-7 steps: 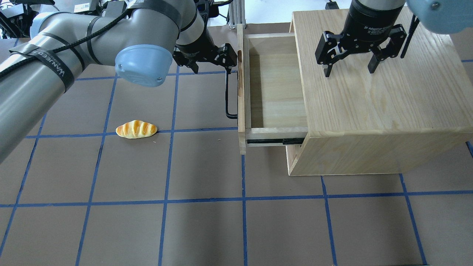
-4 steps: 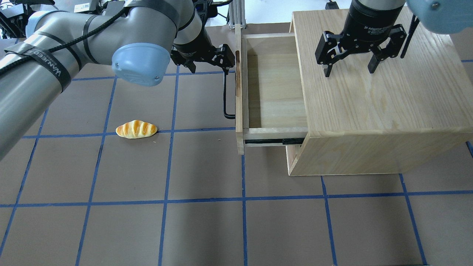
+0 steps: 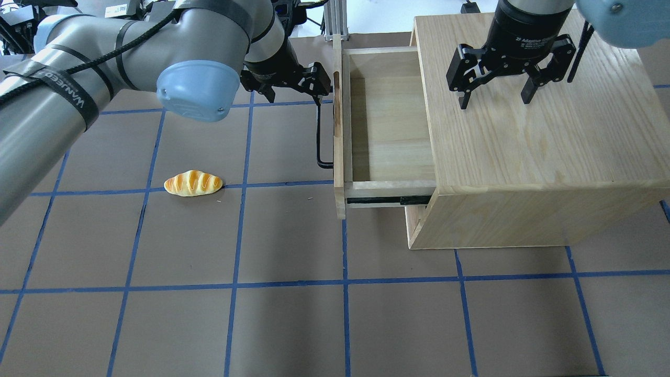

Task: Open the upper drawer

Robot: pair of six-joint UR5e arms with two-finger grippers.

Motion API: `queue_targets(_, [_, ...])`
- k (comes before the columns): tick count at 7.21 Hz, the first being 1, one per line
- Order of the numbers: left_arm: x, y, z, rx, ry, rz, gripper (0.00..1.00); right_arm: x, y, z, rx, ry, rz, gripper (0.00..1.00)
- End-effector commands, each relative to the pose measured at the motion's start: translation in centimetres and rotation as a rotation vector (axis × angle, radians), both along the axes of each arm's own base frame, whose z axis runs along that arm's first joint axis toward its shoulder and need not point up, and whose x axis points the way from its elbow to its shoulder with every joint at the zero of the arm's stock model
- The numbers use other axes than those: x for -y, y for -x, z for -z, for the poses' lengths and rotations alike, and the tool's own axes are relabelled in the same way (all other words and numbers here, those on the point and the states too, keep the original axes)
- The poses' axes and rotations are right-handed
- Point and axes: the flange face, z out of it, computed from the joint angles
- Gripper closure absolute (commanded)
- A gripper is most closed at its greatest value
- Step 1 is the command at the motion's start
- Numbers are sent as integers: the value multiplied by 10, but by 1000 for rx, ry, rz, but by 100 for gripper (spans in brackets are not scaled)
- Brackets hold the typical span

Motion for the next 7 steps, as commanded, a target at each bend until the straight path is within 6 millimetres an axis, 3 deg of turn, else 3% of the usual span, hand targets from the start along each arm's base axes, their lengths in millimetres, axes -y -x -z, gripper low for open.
queue_targets(1, [5, -18, -1, 25, 1, 1, 0, 0, 0, 0, 0, 0, -1, 0])
queue_targets(3, [-1, -38, -24, 28, -5, -30, 0, 0, 0, 0, 0, 0, 1, 0])
queue_targets(5, [-3, -83, -59, 34, -26, -104, 0, 0, 0, 0, 0, 0, -1, 0])
queue_targets(7, [-18, -142, -87, 131, -40, -203, 0, 0, 0, 0, 0, 0, -1, 0])
